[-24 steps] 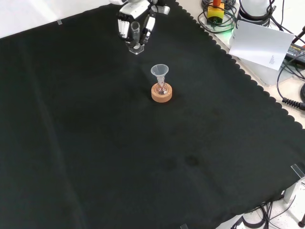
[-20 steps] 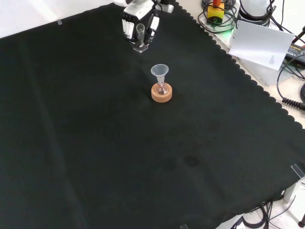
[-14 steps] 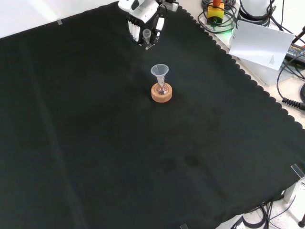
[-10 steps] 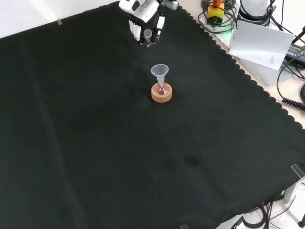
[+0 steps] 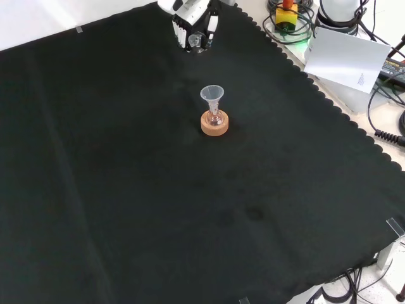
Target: Pour the water from the graduated cylinder into the round-bottom flask.
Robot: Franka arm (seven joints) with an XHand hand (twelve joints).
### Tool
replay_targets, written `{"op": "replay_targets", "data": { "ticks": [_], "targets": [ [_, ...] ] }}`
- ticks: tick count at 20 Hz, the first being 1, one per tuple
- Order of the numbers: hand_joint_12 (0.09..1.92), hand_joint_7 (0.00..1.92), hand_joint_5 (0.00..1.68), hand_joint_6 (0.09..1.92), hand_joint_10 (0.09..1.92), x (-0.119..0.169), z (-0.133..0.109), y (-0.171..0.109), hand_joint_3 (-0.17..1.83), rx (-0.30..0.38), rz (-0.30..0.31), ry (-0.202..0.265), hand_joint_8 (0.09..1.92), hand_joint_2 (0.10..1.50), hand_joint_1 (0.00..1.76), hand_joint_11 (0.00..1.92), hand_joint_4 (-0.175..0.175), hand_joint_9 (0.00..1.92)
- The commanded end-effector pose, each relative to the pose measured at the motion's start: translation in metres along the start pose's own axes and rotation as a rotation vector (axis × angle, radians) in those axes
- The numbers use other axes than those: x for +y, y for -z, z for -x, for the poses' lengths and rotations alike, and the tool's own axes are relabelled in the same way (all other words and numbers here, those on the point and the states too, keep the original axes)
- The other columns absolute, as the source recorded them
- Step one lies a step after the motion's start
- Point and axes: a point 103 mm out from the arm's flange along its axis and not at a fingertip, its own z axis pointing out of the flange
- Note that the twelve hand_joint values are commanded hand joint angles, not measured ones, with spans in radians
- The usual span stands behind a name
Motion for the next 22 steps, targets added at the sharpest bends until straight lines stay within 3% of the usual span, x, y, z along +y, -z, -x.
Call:
{"op": "replay_targets", "data": {
  "ticks": [1,16,22],
  "targets": [
    [0.85,0.92,1.02,0.92,0.74,0.0139,-0.0475,-0.0065,0.0,-0.139,-0.184,0.095,1.02,1.07,1.39,1.1,-0.175,1.2],
    [0.85,0.92,1.02,0.92,0.75,0.0168,-0.0504,-0.004,0.0,-0.167,-0.228,0.096,1.03,1.07,1.39,1.1,-0.175,1.2],
    [0.85,0.92,1.01,0.93,0.75,0.0215,-0.0574,-0.002,0.0,-0.217,-0.271,0.09,1.03,1.07,1.39,1.1,-0.175,1.19]
  ]
}}
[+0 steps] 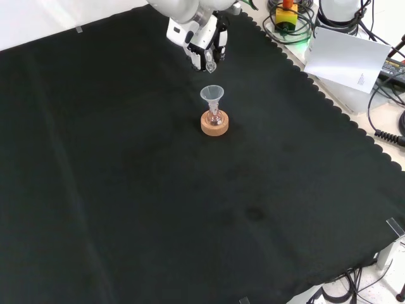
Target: Pour the water from the graduated cylinder into the round-bottom flask.
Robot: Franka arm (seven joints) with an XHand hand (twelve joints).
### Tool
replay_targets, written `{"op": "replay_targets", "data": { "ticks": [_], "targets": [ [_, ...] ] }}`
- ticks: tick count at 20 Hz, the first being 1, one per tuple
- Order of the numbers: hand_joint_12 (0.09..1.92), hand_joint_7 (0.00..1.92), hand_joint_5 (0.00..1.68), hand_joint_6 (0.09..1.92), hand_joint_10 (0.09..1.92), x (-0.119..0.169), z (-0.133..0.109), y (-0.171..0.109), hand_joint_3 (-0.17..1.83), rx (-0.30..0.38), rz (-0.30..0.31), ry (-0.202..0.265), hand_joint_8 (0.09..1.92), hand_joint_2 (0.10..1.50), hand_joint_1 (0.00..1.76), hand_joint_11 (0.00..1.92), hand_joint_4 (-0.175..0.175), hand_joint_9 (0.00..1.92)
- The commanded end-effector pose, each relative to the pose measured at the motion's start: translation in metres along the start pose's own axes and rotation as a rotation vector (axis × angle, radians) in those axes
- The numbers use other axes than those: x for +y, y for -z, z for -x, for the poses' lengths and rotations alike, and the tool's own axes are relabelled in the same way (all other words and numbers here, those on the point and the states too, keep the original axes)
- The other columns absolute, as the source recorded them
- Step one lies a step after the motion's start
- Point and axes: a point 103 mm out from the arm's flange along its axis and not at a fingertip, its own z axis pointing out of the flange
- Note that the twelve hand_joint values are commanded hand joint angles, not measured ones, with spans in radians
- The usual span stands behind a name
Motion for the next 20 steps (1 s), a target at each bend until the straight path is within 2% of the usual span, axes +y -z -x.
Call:
{"op": "replay_targets", "data": {
  "ticks": [1,7,20],
  "targets": [
    [0.85,0.92,1.01,0.93,0.75,0.004,-0.006,0.004,0.0,-0.047,-0.043,-0.007,1.03,1.07,1.39,1.1,-0.175,1.19],
    [0.85,0.92,1.01,0.93,0.75,0.006,-0.012,0.01,0.0,-0.089,-0.075,-0.025,1.03,1.07,1.39,1.09,-0.175,1.19],
    [0.85,0.92,1.01,0.93,0.76,0.011,-0.016,0.015,0.0,-0.119,-0.132,-0.055,1.03,1.07,1.39,1.09,-0.175,1.19]
  ]
}}
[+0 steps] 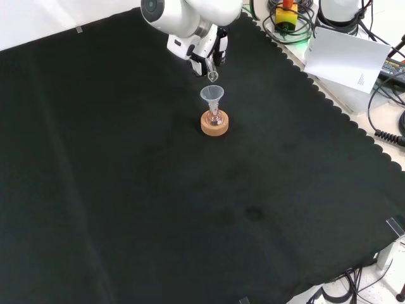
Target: Pour the water from the graduated cylinder into the round-bottom flask.
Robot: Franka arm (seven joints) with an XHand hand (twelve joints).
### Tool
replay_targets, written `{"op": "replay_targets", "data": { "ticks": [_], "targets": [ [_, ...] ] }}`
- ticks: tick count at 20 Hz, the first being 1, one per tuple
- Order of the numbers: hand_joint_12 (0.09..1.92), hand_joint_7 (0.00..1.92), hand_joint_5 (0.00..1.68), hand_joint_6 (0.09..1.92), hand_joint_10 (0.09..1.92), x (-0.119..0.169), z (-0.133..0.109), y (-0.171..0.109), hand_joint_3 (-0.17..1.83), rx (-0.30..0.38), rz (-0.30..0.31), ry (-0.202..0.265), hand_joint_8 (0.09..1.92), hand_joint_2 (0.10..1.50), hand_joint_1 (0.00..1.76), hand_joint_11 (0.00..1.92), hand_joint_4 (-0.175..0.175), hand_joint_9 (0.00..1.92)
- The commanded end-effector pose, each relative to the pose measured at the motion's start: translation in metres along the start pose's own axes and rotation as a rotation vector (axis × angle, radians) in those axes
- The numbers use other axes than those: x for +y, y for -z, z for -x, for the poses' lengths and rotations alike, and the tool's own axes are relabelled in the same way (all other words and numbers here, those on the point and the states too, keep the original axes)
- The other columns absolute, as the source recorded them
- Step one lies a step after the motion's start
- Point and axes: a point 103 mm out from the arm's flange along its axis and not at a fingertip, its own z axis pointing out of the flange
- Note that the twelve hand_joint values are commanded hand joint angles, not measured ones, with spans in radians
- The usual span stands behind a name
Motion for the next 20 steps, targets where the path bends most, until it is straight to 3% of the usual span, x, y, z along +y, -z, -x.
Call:
{"op": "replay_targets", "data": {
  "ticks": [1,20],
  "targets": [
    [0.85,0.92,1.01,0.93,0.76,0.002,-0.002,0.002,0.0,-0.018,-0.03,-0.009,1.03,1.07,1.39,1.09,-0.175,1.19],
    [0.85,0.92,1.01,0.94,0.77,0.003,-0.008,0.013,0.0,-0.095,-0.128,-0.051,1.04,1.07,1.39,1.09,-0.175,1.18]
  ]
}}
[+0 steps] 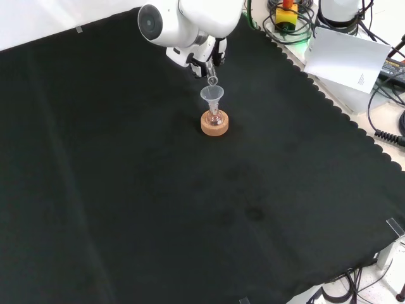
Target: Pour the water from the graduated cylinder into the round-bottom flask.
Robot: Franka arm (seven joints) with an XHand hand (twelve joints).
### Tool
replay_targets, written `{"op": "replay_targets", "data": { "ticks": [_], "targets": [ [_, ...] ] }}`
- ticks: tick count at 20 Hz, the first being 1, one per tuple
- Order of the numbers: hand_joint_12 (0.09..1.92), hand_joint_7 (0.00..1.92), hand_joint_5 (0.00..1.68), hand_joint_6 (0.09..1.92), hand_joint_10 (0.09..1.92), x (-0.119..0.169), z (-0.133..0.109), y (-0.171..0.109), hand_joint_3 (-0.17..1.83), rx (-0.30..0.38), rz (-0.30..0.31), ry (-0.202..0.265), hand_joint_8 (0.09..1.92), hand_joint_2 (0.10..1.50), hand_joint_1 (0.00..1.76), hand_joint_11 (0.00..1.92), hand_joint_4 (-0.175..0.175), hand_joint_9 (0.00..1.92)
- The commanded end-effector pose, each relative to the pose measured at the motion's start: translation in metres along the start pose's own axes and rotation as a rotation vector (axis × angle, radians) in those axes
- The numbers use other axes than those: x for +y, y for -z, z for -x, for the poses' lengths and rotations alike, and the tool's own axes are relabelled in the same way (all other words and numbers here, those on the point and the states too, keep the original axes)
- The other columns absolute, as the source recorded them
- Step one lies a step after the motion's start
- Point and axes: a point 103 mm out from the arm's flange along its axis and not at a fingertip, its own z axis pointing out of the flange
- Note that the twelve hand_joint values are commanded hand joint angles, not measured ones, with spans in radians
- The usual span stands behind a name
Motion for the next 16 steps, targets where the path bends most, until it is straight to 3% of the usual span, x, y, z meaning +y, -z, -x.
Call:
{"op": "replay_targets", "data": {
  "ticks": [1,16],
  "targets": [
    [0.85,0.92,1.01,0.94,0.77,0.0,-0.0052,0.0039,0.0,-0.036,-0.036,-0.013,1.04,1.07,1.39,1.09,-0.175,1.18],
    [0.85,0.91,1.0,0.95,0.78,-0.0037,-0.0068,0.0116,0.0,-0.067,-0.099,-0.045,1.05,1.07,1.39,1.09,-0.175,1.18]
  ]
}}
